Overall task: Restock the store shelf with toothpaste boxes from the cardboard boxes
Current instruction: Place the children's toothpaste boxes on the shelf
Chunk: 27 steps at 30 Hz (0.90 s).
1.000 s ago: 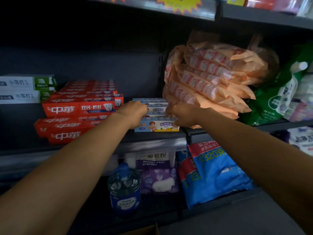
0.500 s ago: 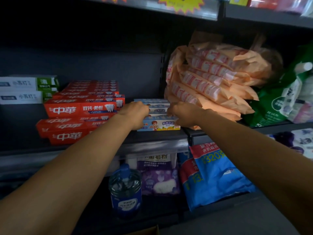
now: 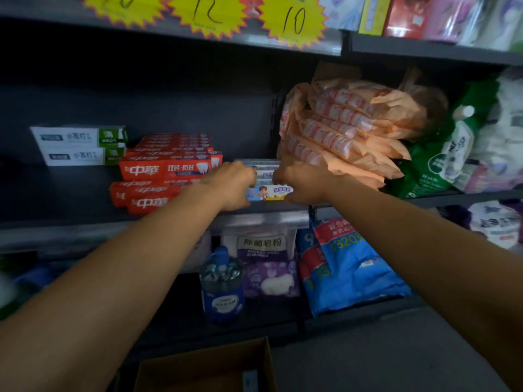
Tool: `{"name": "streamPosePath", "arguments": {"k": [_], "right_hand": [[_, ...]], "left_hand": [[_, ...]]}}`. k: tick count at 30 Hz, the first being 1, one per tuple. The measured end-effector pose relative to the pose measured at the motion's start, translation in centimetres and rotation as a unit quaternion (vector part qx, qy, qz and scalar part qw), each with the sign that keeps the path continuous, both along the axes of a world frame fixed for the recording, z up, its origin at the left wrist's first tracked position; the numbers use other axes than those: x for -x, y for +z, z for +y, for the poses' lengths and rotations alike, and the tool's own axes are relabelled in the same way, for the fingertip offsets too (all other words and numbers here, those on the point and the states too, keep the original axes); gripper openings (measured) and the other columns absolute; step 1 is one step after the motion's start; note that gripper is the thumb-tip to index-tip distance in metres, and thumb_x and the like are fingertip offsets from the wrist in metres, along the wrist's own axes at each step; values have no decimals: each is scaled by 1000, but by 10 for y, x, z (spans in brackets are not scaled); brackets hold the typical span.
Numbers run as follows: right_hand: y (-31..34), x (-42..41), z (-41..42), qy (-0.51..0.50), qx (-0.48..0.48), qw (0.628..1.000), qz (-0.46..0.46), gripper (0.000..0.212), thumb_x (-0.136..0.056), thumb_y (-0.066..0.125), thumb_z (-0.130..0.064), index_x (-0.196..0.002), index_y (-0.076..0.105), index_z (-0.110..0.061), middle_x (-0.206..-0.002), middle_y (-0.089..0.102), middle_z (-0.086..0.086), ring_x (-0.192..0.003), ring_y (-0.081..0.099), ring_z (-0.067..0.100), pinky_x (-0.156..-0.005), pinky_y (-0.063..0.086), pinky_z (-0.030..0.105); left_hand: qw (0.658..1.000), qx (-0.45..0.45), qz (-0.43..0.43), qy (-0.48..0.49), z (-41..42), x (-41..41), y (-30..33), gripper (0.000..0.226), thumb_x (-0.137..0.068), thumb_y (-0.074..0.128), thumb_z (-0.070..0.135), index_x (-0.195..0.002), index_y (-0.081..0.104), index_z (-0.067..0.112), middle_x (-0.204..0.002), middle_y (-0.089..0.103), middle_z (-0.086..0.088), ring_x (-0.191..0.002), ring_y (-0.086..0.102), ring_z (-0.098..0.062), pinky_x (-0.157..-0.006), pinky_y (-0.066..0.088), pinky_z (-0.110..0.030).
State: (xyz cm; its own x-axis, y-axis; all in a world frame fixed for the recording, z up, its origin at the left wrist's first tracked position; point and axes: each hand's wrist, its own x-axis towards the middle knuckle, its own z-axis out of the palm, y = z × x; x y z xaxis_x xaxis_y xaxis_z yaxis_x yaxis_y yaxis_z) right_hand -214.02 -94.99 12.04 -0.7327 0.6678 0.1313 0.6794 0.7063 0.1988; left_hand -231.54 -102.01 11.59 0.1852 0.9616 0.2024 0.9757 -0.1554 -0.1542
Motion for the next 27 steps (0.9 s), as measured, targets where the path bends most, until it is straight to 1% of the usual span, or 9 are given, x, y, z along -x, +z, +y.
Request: {"name": "streamPosePath", "arguments": {"k": [2, 6, 8, 11, 14, 20, 23, 25, 27], "right_hand": [[-14, -2, -19, 9, 4, 1000, -7, 45, -85, 64, -24, -128, 54, -16, -130, 53, 6, -121, 49, 26, -98, 40, 36], [-61, -3, -56, 10, 47, 999, -20, 48, -81, 68, -19, -127, 53, -13, -128, 53, 11, -119, 50, 31, -95, 43, 38], [-93, -3, -72, 14, 86, 996, -35, 47, -81, 67, -17, -126, 53, -11, -127, 54, 13, -116, 51, 32, -94, 44, 41], [-137, -5, -87, 36, 118, 991, -46, 46, -82, 66, -17, -125, 54, -11, -126, 54, 13, -115, 51, 31, -93, 44, 40], [-180, -6, -97, 40, 158, 985, -56, 47, -83, 68, -20, -126, 53, -11, -129, 52, 9, -118, 49, 27, -93, 41, 35], [-246, -9, -92, 55, 206, 975, -65, 45, -85, 65, -17, -128, 52, -11, -129, 52, 8, -118, 49, 25, -90, 39, 32], [-275, -12, -80, 53, 217, 973, -64, 45, -84, 65, -19, -126, 52, -12, -127, 51, 8, -117, 49, 25, -90, 41, 34], [-291, -14, -69, 47, 227, 971, -67, 46, -84, 64, -20, -128, 50, -14, -128, 49, 7, -119, 48, 24, -90, 42, 35], [-305, -17, -56, 42, 235, 969, -66, 47, -85, 65, -21, -129, 49, -16, -129, 47, 5, -120, 47, 23, -91, 40, 33]], "left_hand": [[1000, 13, -3, -13, -22, -3, -11, 33, -80, 72, 26, -111, 66, 13, -111, 62, -14, -100, 60, -33, -81, 51, -39], [997, 71, -9, -30, -67, -11, -49, 21, -80, 69, 18, -100, 68, 12, -87, 58, -6, -85, 59, -25, -69, 49, -37], [993, 111, -8, -33, -84, -15, -79, 20, -81, 69, 20, -99, 67, 11, -85, 55, -4, -82, 57, -23, -66, 46, -35], [987, 156, -4, -38, -94, -17, -130, 16, -82, 67, 23, -91, 65, 10, -92, 61, -8, -89, 61, -28, -74, 53, -39], [977, 207, -18, -48, -99, -15, -183, 27, -80, 71, 26, -103, 67, 11, -105, 64, -9, -98, 61, -26, -76, 51, -36], [952, 297, -44, -53, -99, -14, -266, 24, -84, 66, 22, -106, 65, 15, -111, 63, -8, -100, 61, -25, -74, 47, -34], [932, 353, -39, -65, -90, -15, -306, 34, -86, 65, 19, -120, 61, 17, -123, 60, -6, -111, 57, -23, -86, 47, -34], [921, 379, -66, -66, -84, -19, -330, 39, -88, 63, 18, -127, 58, 18, -129, 57, -4, -117, 53, -20, -93, 44, -30], [913, 398, -64, -69, -81, -24, -350, 39, -91, 61, 19, -129, 55, 16, -131, 55, -5, -118, 53, -19, -89, 39, -23]]}}
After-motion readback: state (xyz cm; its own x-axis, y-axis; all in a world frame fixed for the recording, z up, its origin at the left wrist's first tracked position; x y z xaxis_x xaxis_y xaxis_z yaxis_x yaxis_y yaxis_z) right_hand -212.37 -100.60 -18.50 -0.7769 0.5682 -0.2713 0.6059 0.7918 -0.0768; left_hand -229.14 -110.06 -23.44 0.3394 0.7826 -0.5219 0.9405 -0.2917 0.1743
